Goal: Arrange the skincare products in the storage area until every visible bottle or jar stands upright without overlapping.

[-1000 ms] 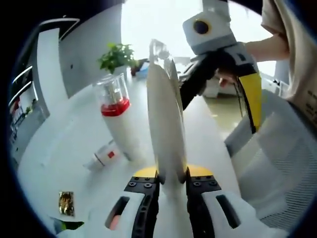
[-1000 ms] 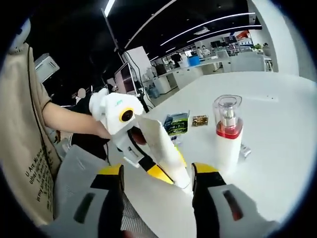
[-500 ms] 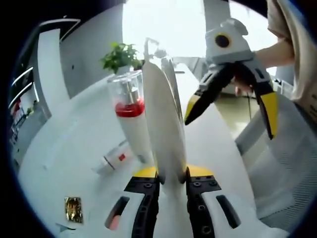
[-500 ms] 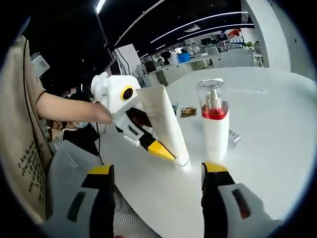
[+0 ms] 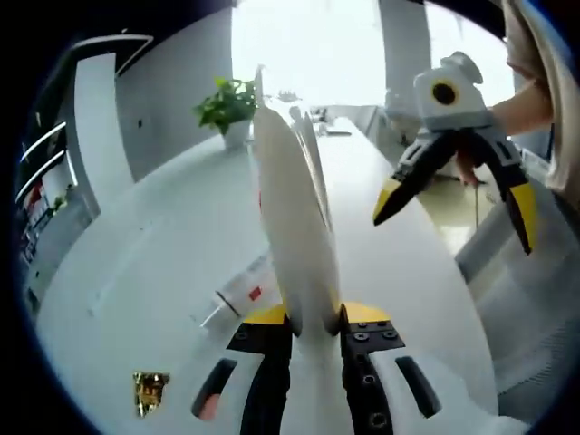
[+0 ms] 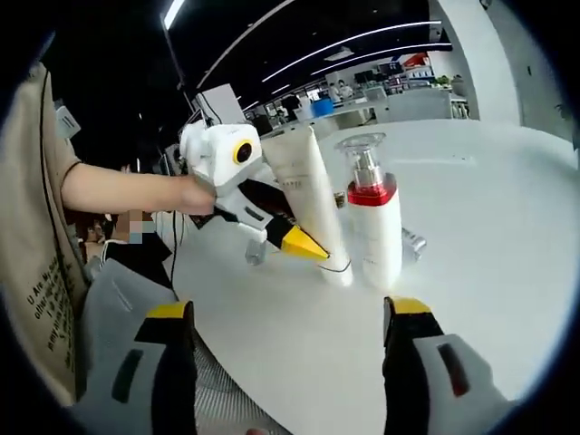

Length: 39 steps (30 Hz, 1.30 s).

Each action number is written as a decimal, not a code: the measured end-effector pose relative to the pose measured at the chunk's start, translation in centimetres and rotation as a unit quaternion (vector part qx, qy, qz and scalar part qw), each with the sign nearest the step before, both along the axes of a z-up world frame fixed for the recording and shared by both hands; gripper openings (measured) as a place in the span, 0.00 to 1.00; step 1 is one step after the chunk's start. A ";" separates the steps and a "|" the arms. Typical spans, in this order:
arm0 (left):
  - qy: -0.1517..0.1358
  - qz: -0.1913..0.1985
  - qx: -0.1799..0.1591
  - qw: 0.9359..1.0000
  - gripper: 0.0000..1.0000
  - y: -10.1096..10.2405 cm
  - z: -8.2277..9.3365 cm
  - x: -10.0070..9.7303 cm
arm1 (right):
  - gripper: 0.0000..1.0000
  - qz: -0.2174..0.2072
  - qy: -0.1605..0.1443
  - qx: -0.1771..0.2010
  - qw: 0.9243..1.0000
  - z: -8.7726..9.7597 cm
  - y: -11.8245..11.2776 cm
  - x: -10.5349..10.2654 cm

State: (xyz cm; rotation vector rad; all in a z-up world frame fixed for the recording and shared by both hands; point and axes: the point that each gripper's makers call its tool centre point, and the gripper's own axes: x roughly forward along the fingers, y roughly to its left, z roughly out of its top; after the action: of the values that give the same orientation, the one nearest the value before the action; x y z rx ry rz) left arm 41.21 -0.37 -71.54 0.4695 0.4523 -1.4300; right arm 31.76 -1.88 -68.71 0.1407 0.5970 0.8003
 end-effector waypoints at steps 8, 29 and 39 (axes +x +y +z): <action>0.003 0.001 -0.002 1.000 0.17 -0.4 -0.1 1.4 | 0.90 0.001 0.006 -0.003 1.000 -0.5 0.5 -0.3; 0.029 0.009 -0.004 1.000 0.18 -0.5 -0.2 1.5 | 0.90 -0.001 -0.003 0.000 1.000 0.2 0.6 0.1; 0.038 0.011 0.006 0.999 0.31 -0.4 -0.3 0.7 | 0.90 -0.012 -0.016 -0.002 1.000 0.7 0.2 0.3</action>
State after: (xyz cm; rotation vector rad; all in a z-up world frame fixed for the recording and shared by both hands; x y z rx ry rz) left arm 41.96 -0.79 -71.85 0.4190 0.5250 -1.4284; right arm 32.07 -1.65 -68.00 0.1314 0.5665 0.7774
